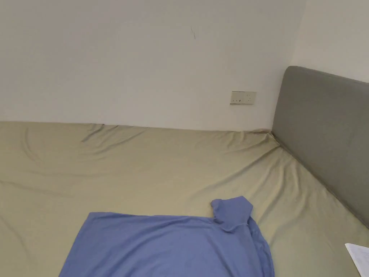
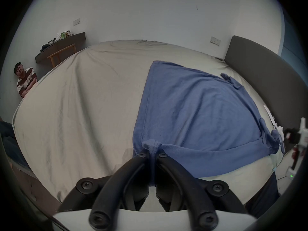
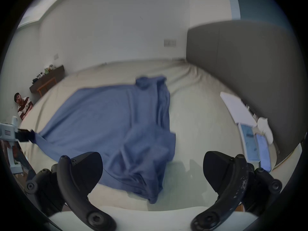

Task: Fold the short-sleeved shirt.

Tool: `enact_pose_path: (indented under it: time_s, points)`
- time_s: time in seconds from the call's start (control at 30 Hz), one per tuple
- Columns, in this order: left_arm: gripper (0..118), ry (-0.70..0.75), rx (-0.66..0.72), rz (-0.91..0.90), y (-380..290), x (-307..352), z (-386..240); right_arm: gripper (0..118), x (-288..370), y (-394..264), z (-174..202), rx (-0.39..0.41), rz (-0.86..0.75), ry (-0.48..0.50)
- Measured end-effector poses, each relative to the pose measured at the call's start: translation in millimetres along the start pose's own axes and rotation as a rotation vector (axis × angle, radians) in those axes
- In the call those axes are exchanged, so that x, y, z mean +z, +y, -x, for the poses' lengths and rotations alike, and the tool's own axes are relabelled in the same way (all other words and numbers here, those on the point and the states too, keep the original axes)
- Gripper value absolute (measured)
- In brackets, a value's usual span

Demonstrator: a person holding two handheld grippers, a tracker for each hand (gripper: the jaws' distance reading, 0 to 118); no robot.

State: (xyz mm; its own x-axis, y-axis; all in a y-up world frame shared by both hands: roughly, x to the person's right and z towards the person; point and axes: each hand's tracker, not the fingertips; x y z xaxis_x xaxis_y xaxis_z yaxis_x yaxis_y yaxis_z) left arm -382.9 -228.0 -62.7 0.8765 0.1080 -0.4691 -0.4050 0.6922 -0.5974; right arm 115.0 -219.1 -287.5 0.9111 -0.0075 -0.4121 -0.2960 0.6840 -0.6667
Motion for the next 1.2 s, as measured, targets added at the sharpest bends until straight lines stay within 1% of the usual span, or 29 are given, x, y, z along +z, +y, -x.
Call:
enact_pose_path:
  time_s: [0.03,0.07,0.1,0.13,0.17,0.2,0.23,0.27,0.3,0.33,0.4,0.43,0.57,0.6,0.67,0.77,0.83,0.9,0.93,1.03,1.07,1.1,1.13,1.17,1.2]
  points:
    - [5,0.000,0.002,0.000,-1,-1,0,118,-15,-3,-1,0.008,0.064,0.004]
    - [5,0.002,0.005,0.000,-2,0,1,113,-25,-7,-2,0.012,0.113,0.002]
    - [5,0.006,0.005,-0.001,-3,0,1,97,-35,-11,-1,0.017,0.150,0.006]
    - [5,0.012,0.000,0.003,-4,1,3,59,-41,-15,0,0.024,0.160,0.020]
    - [5,0.015,-0.001,0.006,-4,2,3,35,-43,-17,-1,0.015,0.153,0.024]
    - [5,0.017,-0.001,0.008,-6,3,1,26,-42,-21,-3,-0.012,0.140,0.044]
    - [5,0.015,0.000,0.008,-6,6,2,19,-37,-23,-5,-0.061,0.114,0.100]
    - [5,0.018,0.002,0.006,-5,10,3,14,-29,-22,-3,-0.083,0.078,0.077]
    - [5,0.017,0.013,-0.007,-4,13,2,14,-19,-19,0,-0.051,0.016,0.059]
    - [5,0.004,0.030,-0.025,1,17,3,14,-7,-16,4,-0.025,-0.024,0.067]
    - [5,-0.007,0.060,-0.052,17,21,2,14,8,1,9,0.008,-0.091,0.047]
    - [5,-0.009,0.063,-0.067,29,21,0,13,13,13,9,0.012,-0.127,0.051]
    - [5,-0.014,0.075,-0.140,90,7,-15,13,9,75,0,-0.076,-0.206,0.067]
    - [5,-0.011,0.075,-0.148,106,-3,-19,13,0,91,-2,-0.079,-0.207,0.063]
    - [5,0.002,0.061,-0.142,130,-32,-27,13,-24,118,0,-0.071,-0.191,0.049]
    - [5,0.062,0.037,-0.070,154,-88,-38,13,-79,144,1,-0.058,-0.121,0.042]
    - [5,0.069,0.058,-0.014,160,-123,-42,13,-116,153,3,-0.054,-0.054,0.025]
    - [5,0.099,0.082,0.026,161,-149,-43,13,-134,160,12,-0.058,0.008,0.019]
    - [5,0.104,0.090,0.034,161,-160,-43,13,-147,160,12,-0.067,0.037,0.016]
    - [5,0.130,0.072,0.058,155,-179,-45,14,-165,159,14,-0.055,0.078,-0.008]
    - [10,0.132,0.061,0.065,152,-182,-45,20,-167,158,14,-0.055,0.080,-0.008]
    - [22,0.135,0.046,0.065,149,-183,-44,33,-168,156,12,-0.057,0.080,-0.007]
    - [51,0.146,0.040,0.051,147,-179,-44,57,-174,152,7,-0.059,0.076,-0.011]
    - [76,0.151,0.038,0.021,146,-173,-43,77,-169,151,6,-0.059,0.058,-0.024]
    - [95,0.142,0.044,-0.040,146,-161,-41,90,-157,149,2,-0.062,-0.002,-0.049]
